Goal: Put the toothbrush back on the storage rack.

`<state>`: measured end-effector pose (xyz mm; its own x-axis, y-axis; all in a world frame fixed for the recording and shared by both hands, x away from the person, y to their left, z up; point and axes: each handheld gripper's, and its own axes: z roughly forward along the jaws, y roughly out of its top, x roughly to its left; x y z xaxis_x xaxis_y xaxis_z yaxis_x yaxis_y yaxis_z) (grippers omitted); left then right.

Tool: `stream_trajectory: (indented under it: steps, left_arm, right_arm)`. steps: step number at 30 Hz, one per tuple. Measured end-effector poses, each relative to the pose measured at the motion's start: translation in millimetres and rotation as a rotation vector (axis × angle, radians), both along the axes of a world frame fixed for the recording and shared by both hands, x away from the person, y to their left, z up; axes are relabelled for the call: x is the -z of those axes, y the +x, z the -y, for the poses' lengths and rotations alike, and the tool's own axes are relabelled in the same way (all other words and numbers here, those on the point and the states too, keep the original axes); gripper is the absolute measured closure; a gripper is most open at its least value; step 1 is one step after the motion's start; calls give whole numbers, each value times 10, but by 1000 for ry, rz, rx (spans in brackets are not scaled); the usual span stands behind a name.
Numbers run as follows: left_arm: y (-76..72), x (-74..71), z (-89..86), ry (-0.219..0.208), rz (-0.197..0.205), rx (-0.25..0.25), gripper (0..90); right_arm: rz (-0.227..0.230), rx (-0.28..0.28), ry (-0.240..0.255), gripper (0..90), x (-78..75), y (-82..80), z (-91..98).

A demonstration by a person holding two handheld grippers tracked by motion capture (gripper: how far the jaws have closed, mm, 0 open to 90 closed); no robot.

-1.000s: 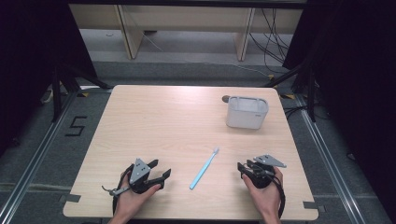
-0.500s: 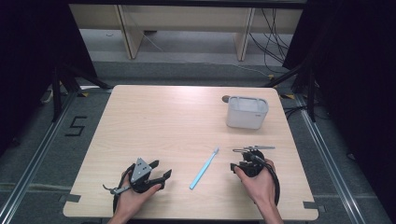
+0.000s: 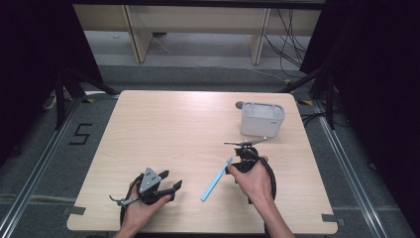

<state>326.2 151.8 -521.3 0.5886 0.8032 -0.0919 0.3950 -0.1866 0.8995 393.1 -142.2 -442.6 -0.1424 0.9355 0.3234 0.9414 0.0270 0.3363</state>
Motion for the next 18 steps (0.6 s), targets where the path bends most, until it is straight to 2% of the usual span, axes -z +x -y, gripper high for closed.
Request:
stream_trajectory:
  steps: [1, 3, 4, 5, 7, 9, 12, 13, 14, 15, 16, 17, 18]
  left_arm:
    - [1, 0, -1, 0, -1, 0, 361]
    - [2, 2, 3, -6, -1, -1, 361]
    - [3, 1, 0, -1, -2, 1, 361]
    - [4, 1, 1, 0, -3, 1, 362]
    - [10, 6, 4, -4, -2, 7, 362]
    - [13, 6, 5, 0, -2, 11, 363]
    - [11, 5, 6, 0, -1, 12, 363]
    - [12, 5, 5, 0, -2, 12, 363]
    - [13, 5, 5, 0, -2, 12, 363]
    - [14, 5, 5, 2, -2, 13, 363]
    - [13, 5, 6, 2, -3, 14, 363]
    - [13, 5, 6, 3, -3, 14, 363]
    - [12, 4, 6, 4, -3, 14, 363]
  right_arm:
    - [8, -28, -10, 573, 12, 18, 3]
    - [-11, -39, -24, 555, 27, 41, -45]
    - [-56, -14, -11, 550, 16, 40, -80]
    - [-31, -32, -25, 538, 37, 59, -77]
    - [-76, -28, -22, 500, 36, 79, -115]
    - [-87, -30, -25, 483, 50, 110, -142]
    - [-123, -9, -26, 463, 64, 142, -214]
    - [-143, 38, -22, 461, 67, 142, -260]
    - [-150, 8, -40, 456, 82, 167, -245]
    - [-198, 61, -35, 456, 78, 172, -297]
    - [-185, 41, -49, 454, 106, 191, -291]
    - [-200, 49, -55, 454, 106, 202, -312]
    - [-190, 33, -68, 451, 131, 218, -313]
